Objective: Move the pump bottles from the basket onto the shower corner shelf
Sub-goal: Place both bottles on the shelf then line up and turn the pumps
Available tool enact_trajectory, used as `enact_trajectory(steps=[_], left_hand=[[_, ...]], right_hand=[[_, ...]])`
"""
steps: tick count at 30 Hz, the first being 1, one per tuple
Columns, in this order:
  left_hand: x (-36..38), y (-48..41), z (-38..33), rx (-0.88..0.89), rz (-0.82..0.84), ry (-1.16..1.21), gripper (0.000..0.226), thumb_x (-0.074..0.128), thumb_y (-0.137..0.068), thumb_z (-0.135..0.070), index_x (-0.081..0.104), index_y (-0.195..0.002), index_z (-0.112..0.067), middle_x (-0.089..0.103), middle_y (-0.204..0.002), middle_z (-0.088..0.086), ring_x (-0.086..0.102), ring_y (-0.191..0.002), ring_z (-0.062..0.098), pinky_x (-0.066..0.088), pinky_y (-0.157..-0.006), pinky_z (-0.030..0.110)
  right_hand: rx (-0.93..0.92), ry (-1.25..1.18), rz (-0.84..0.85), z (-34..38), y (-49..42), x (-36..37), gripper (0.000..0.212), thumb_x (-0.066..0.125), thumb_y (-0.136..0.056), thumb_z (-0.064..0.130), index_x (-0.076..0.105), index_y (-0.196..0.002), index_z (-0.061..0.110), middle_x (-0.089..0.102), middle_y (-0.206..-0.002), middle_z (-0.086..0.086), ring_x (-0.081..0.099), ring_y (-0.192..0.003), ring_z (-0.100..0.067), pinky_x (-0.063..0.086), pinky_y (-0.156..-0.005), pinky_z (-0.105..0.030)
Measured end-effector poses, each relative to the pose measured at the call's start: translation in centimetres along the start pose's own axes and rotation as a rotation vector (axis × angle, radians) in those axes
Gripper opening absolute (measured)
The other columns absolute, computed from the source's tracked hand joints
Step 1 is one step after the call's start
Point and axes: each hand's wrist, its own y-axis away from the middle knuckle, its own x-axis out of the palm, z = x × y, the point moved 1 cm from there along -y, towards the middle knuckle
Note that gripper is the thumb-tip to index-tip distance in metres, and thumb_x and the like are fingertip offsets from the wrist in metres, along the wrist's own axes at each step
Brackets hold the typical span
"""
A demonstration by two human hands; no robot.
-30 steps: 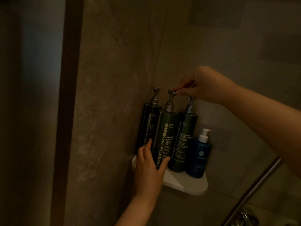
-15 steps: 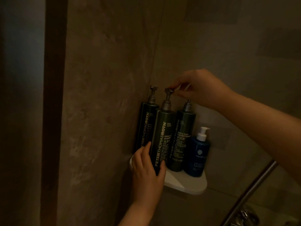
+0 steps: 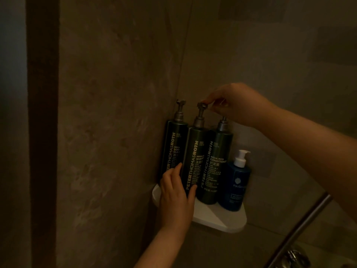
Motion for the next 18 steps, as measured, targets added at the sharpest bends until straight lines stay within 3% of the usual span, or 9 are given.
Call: enact_trajectory(steps=[9,18], left_hand=[[1.0,-1.1,0.3,-0.011,0.021,-0.006,0.066,0.064,-0.087,-0.028,0.031,-0.143,-0.017,0.037,-0.135,0.003,0.038,-0.124,0.015,0.029,-0.095,0.019],[1.5,-1.9,0.4,-0.025,0.037,-0.046,0.066,0.061,-0.088,-0.03,0.028,-0.144,-0.017,0.035,-0.138,0.004,0.035,-0.127,0.016,0.036,-0.099,0.027]], right_hand=[[0.059,0.03,0.053,-0.3,-0.4,0.4,0.031,0.059,-0.086,0.012,0.069,-0.113,0.023,0.069,-0.103,-0.004,0.062,-0.093,-0.018,0.047,-0.079,-0.029],[0.091,0.044,0.075,-0.5,-0.7,0.8,0.034,0.057,-0.087,0.012,0.066,-0.118,0.023,0.069,-0.105,-0.005,0.062,-0.095,-0.021,0.043,-0.076,-0.025]])
